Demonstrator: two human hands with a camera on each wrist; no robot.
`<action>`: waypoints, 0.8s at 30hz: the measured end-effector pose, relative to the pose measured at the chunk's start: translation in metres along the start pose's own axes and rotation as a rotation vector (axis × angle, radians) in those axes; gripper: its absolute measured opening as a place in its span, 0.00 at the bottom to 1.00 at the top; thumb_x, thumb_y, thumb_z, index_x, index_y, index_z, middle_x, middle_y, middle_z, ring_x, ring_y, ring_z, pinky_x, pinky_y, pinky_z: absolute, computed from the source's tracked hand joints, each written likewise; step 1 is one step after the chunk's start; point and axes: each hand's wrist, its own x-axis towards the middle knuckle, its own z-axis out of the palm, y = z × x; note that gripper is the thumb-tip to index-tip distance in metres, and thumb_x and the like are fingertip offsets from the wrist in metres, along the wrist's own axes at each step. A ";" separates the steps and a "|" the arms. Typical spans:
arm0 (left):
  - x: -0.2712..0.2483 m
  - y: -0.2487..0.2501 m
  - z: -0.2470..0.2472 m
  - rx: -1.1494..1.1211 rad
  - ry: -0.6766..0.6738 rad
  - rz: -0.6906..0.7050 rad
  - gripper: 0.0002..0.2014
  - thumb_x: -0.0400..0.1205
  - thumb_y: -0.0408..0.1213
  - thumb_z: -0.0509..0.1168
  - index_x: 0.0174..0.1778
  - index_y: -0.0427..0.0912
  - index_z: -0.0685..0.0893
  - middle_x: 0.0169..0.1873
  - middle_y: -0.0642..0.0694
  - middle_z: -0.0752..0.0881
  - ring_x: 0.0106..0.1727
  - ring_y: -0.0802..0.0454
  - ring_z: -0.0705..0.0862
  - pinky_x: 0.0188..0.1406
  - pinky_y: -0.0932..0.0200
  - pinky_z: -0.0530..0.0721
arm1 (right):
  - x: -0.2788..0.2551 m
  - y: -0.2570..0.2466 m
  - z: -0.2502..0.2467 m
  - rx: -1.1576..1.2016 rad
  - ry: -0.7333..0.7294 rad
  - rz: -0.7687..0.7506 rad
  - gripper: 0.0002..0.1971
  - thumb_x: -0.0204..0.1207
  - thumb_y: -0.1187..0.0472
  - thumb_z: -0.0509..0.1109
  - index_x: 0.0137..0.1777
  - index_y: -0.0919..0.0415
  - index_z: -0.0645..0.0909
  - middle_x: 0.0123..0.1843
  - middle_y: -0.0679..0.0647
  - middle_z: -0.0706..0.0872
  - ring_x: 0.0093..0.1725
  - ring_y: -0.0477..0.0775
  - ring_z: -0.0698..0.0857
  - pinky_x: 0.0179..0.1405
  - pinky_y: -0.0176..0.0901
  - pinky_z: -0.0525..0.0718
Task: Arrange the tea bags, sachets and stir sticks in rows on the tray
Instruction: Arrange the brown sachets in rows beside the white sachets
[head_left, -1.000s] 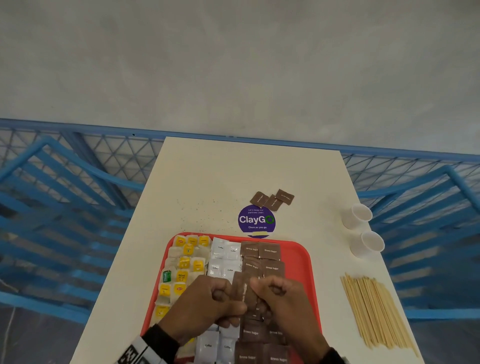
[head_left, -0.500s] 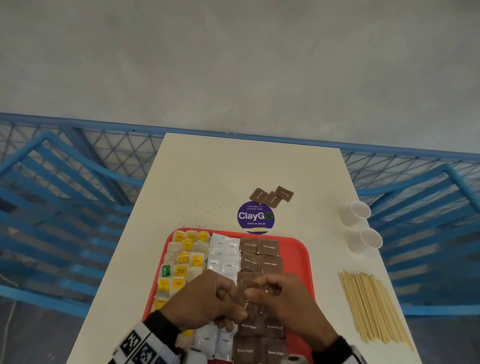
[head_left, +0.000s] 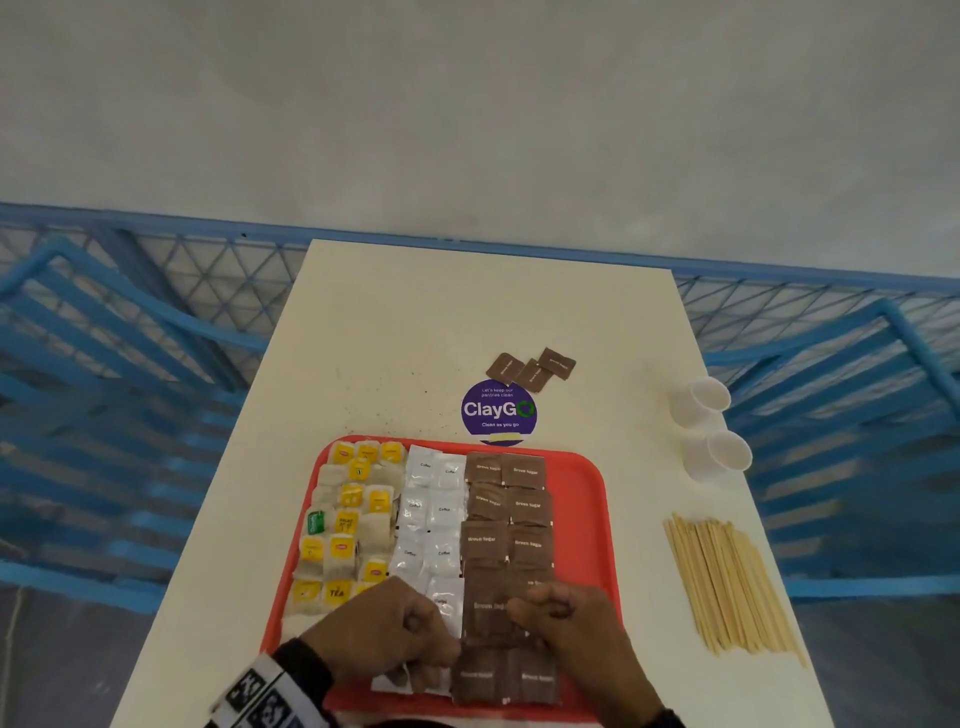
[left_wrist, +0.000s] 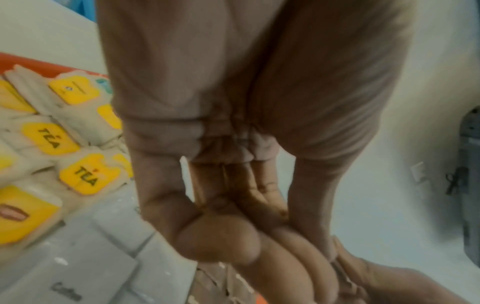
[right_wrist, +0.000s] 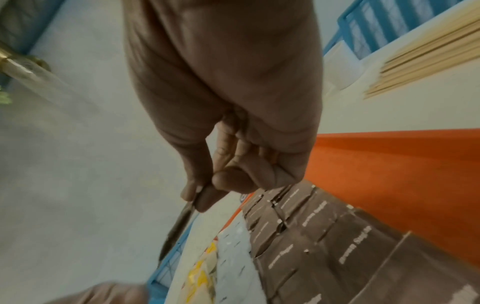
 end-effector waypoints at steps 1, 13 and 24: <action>0.001 -0.002 -0.001 0.015 -0.008 -0.009 0.10 0.80 0.43 0.75 0.41 0.39 0.92 0.36 0.42 0.93 0.35 0.53 0.89 0.34 0.61 0.84 | 0.004 0.004 -0.004 0.026 0.028 0.029 0.04 0.70 0.64 0.81 0.35 0.60 0.91 0.33 0.54 0.92 0.33 0.44 0.87 0.36 0.38 0.84; 0.002 -0.025 -0.012 -0.138 0.276 -0.078 0.10 0.83 0.42 0.71 0.43 0.38 0.87 0.35 0.43 0.92 0.35 0.53 0.88 0.31 0.62 0.82 | 0.077 0.043 0.019 -0.220 0.103 0.068 0.13 0.69 0.65 0.79 0.24 0.59 0.85 0.21 0.45 0.83 0.22 0.38 0.76 0.28 0.34 0.74; 0.012 -0.029 -0.016 -0.080 0.273 -0.035 0.11 0.84 0.44 0.70 0.40 0.42 0.87 0.36 0.46 0.93 0.37 0.54 0.89 0.36 0.60 0.83 | 0.079 0.046 0.019 -0.460 0.195 0.047 0.17 0.68 0.59 0.80 0.21 0.58 0.80 0.22 0.44 0.83 0.23 0.38 0.77 0.31 0.35 0.79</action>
